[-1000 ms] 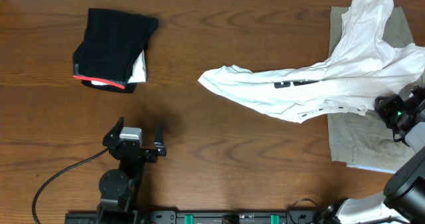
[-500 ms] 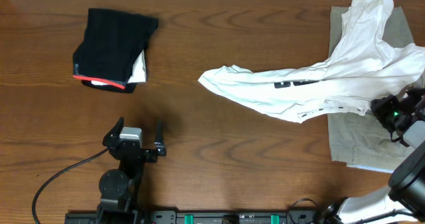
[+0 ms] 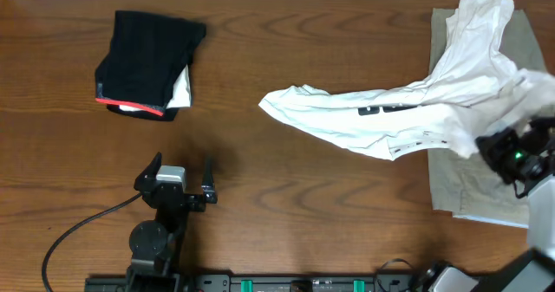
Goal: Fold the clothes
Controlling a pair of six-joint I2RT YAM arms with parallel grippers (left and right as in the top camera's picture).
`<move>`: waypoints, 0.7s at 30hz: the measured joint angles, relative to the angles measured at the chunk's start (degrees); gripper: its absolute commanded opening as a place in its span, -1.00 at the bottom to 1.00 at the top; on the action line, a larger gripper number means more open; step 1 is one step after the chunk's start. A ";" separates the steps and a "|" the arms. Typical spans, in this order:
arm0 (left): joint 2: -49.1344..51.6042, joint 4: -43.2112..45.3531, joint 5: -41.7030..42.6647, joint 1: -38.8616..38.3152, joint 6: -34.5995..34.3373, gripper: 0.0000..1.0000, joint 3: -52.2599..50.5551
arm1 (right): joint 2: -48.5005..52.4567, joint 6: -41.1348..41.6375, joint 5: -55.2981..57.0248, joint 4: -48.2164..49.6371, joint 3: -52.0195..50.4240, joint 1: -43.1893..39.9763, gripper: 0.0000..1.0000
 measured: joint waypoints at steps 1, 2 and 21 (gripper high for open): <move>0.00 -0.02 0.00 0.00 0.00 0.96 0.00 | -1.42 0.17 0.52 -3.78 -0.02 0.72 -0.97; -0.02 -0.02 -0.02 0.00 0.00 0.96 0.00 | -2.29 0.07 1.27 -6.25 -0.04 1.36 -0.97; -0.02 -0.02 0.00 0.00 0.00 0.96 0.00 | -4.57 3.58 7.15 -5.95 -15.34 28.50 -0.98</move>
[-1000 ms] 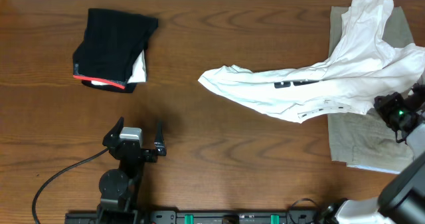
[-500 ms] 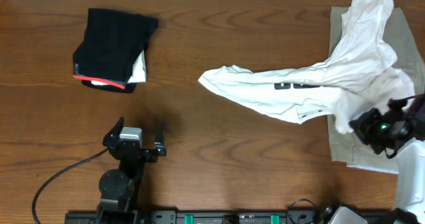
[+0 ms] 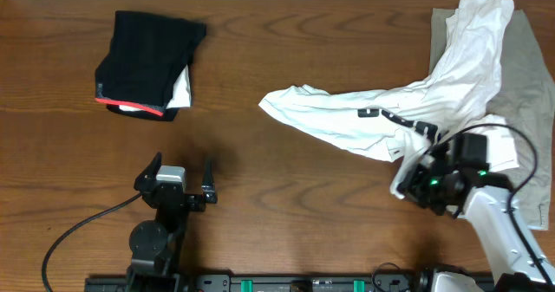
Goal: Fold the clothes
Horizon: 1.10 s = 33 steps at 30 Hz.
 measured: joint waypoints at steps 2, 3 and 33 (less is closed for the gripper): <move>0.00 0.00 0.00 0.00 0.00 0.96 0.00 | 0.00 1.42 0.26 1.64 -1.68 2.84 -0.98; 0.00 0.00 0.00 0.00 0.00 0.96 0.00 | 0.00 2.16 0.42 1.97 -2.25 4.33 -0.98; 0.00 0.00 0.00 0.00 0.00 0.96 0.00 | -0.04 1.88 7.08 -16.41 18.64 20.70 0.30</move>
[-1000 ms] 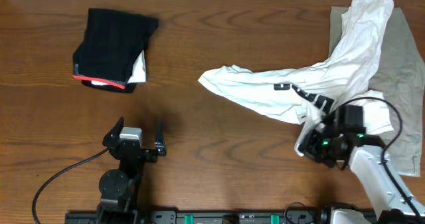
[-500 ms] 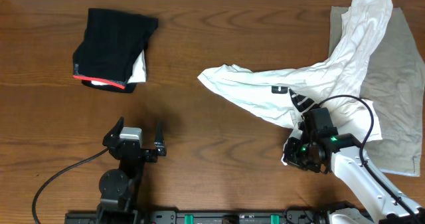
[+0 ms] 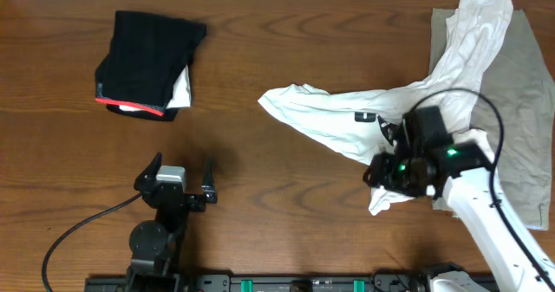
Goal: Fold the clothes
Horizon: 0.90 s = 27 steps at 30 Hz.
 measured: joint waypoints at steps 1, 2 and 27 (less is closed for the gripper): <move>0.00 0.00 0.02 0.00 0.00 0.96 0.00 | -0.04 -0.68 1.03 -0.72 1.95 0.00 0.38; 0.00 0.00 0.00 0.00 0.00 0.96 0.00 | -0.07 -1.29 1.75 -0.90 3.52 -0.09 0.43; 0.00 0.00 0.00 0.00 0.00 0.96 0.00 | 0.00 -9.94 18.51 -1.92 11.39 -18.14 0.47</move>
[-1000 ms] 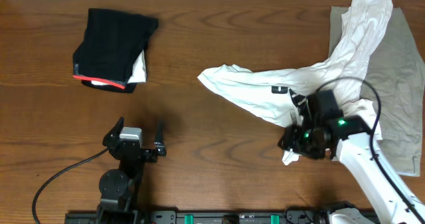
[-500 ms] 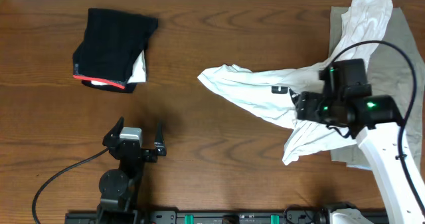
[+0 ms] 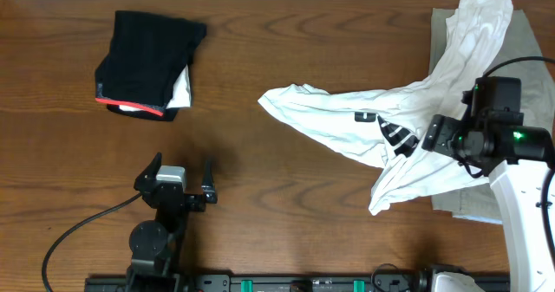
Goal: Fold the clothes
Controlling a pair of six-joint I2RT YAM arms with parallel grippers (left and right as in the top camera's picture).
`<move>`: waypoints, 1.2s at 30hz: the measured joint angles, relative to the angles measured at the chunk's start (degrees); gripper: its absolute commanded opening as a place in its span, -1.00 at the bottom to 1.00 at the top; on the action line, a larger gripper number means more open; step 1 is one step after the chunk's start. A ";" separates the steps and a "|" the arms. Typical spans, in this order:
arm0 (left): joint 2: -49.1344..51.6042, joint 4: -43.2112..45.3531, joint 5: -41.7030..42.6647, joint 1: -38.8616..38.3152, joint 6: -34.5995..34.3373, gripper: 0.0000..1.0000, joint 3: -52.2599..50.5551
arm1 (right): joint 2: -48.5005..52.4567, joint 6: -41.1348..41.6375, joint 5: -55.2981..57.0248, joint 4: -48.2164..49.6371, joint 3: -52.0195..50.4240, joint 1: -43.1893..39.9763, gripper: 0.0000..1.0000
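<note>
A white garment (image 3: 347, 119) lies crumpled across the right half of the table. One end runs up to the far right corner and a flap (image 3: 408, 184) hangs toward the front edge. My right gripper (image 3: 436, 138) hovers over its middle beside the black print and looks open, with no cloth bunched in it. A grey-green garment (image 3: 525, 75) lies flat under the white one at the right edge. My left gripper (image 3: 182, 167) rests open near the front left, holding nothing.
A folded black garment (image 3: 147, 58) with a red trim and some white showing lies at the back left. The left arm's black cable (image 3: 82, 227) curls along the front left of the brown wooden table (image 3: 286, 223).
My right gripper has moved from the front flap of the white garment back to the right, over its middle. The flap stayed stretched toward the front edge. The left arm is unchanged.
My right gripper first stood at the right edge on the white garment's lower hem. Then it was further left with the hem bunched at it, then further left still, the flap drawn toward the front. Now it is back to the right, the flap left spread.
</note>
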 measured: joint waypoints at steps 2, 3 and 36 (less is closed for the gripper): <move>0.00 0.00 0.00 0.00 0.00 0.96 0.00 | 0.31 -0.46 0.20 0.22 0.00 -0.39 0.17; 0.00 0.00 0.00 0.00 0.00 0.96 0.00 | 0.57 -0.48 0.42 0.48 0.00 -0.48 0.11; 8.79 0.68 19.10 0.00 -9.05 0.96 7.65 | 14.36 -2.23 2.64 9.03 0.02 -0.57 0.12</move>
